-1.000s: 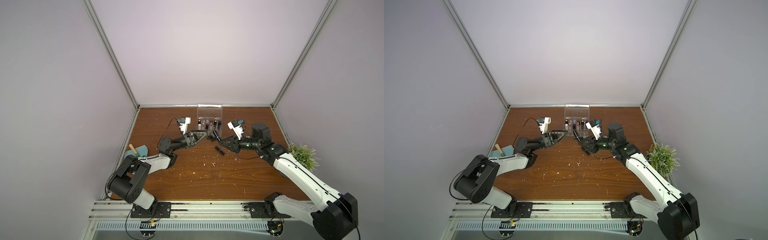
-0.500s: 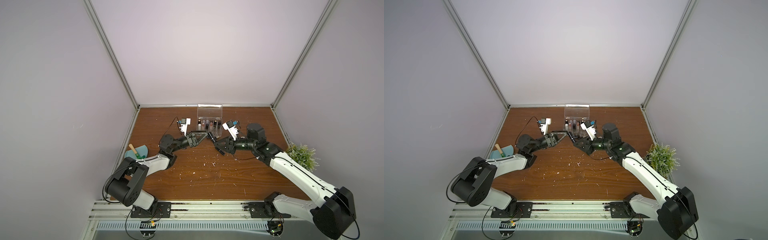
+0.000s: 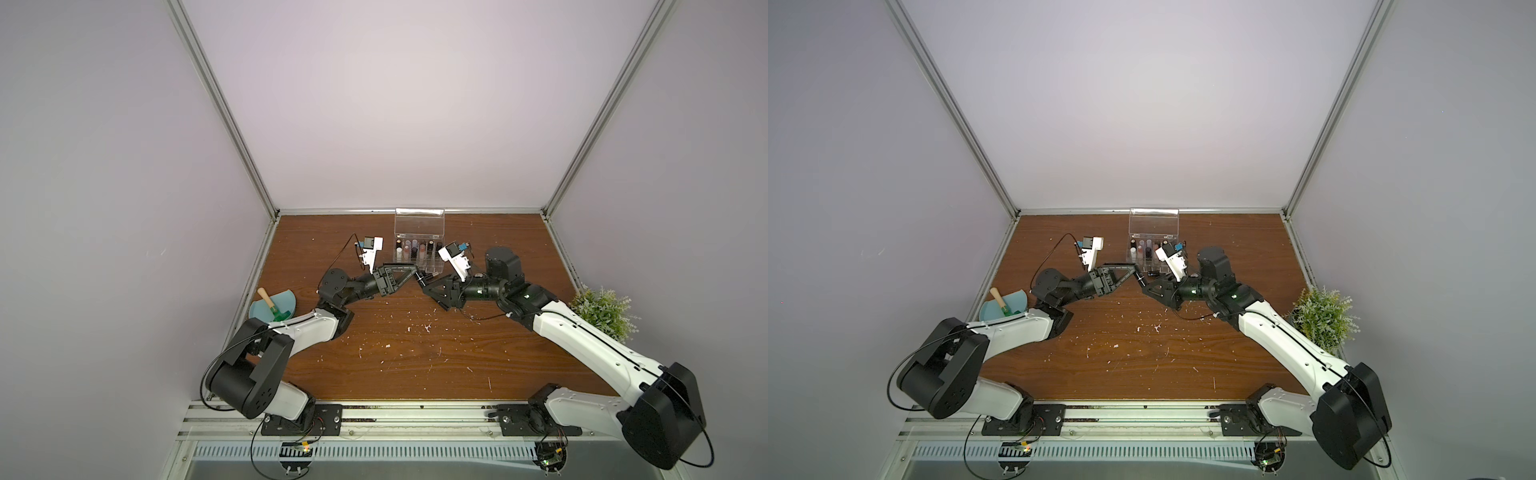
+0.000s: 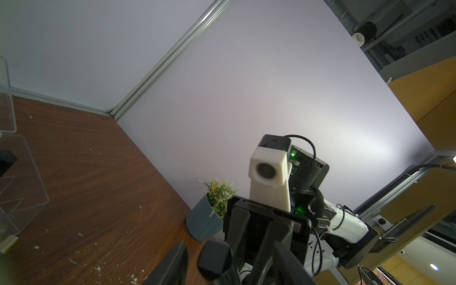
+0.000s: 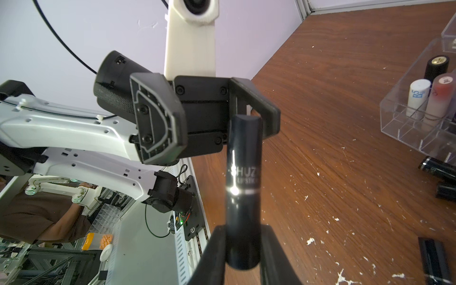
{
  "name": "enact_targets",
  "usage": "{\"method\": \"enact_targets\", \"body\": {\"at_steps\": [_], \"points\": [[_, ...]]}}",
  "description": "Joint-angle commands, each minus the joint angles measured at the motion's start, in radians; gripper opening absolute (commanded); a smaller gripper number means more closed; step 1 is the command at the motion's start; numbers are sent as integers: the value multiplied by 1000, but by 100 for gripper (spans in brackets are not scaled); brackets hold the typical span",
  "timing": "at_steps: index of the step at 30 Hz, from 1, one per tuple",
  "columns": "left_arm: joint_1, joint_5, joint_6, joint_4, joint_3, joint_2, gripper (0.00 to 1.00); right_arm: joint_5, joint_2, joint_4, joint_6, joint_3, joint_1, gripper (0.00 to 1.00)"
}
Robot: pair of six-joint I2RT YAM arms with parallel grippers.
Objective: Arrange the lipsticks in the organizer
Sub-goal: Pick up the lipstick at the center of the board.
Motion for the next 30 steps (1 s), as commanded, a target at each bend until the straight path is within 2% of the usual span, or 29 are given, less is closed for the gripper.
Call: {"method": "enact_targets", "body": {"at_steps": [1,12,30], "points": [[-15,23,32,-9,18,-15,59,3,-11,8,-16,52,4,14],[-17,16,74,-72,28,-41,48,-23,-8,21,-2,42,4,14],[-17,17,74,-72,38,-35,27,-46,8,22,-3,38,14,14]]}}
